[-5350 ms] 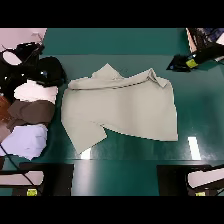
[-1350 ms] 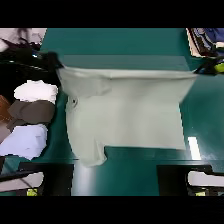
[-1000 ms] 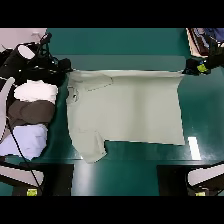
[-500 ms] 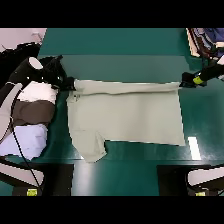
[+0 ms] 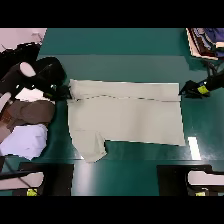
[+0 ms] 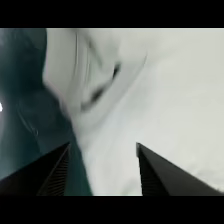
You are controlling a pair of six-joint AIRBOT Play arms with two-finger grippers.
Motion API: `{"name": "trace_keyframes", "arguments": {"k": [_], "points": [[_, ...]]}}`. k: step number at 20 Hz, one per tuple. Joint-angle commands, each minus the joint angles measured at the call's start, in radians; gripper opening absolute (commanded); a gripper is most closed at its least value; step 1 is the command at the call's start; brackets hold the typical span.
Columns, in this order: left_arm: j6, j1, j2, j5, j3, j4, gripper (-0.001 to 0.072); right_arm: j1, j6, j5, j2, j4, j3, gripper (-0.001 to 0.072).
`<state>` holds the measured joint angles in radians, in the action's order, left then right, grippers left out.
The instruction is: Fold the shirts.
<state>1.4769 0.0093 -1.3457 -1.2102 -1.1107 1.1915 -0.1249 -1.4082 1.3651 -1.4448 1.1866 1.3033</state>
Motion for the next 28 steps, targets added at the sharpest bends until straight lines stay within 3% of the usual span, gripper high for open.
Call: {"name": "trace_keyframes", "arguments": {"k": [1,6,12,13,14,16,22,28], "points": [[0.026,-0.032,0.237,-0.034,0.278,0.020,0.0479,-0.029,0.004,-0.040,0.159,-0.010,-0.146,0.0450],[0.105,-0.145,0.418,0.010,0.583,-0.051,0.0479,-0.029,0.004,-0.082,0.277,-0.017,-0.260,0.0450],[0.103,-0.203,0.418,0.158,0.655,-0.162,0.0477,-0.029,0.004,-0.070,0.335,-0.011,-0.266,0.0450],[0.103,-0.203,0.418,0.154,0.654,-0.174,0.0421,-0.029,0.004,-0.048,0.343,0.007,-0.267,0.0450],[0.101,-0.203,0.418,0.151,0.654,-0.177,0.0091,-0.029,0.004,-0.021,0.349,0.035,-0.267,0.0450],[0.093,-0.203,0.418,0.149,0.636,-0.184,0.0027,-0.030,0.004,0.027,0.367,0.113,-0.287,0.0450],[0.060,-0.203,0.418,0.120,0.489,-0.182,0.0027,-0.208,-0.001,0.047,0.449,0.137,-0.608,0.0453],[0.060,-0.203,0.418,0.145,0.479,-0.182,0.0027,-0.254,0.007,0.015,0.393,-0.016,-0.783,0.0447]]}}
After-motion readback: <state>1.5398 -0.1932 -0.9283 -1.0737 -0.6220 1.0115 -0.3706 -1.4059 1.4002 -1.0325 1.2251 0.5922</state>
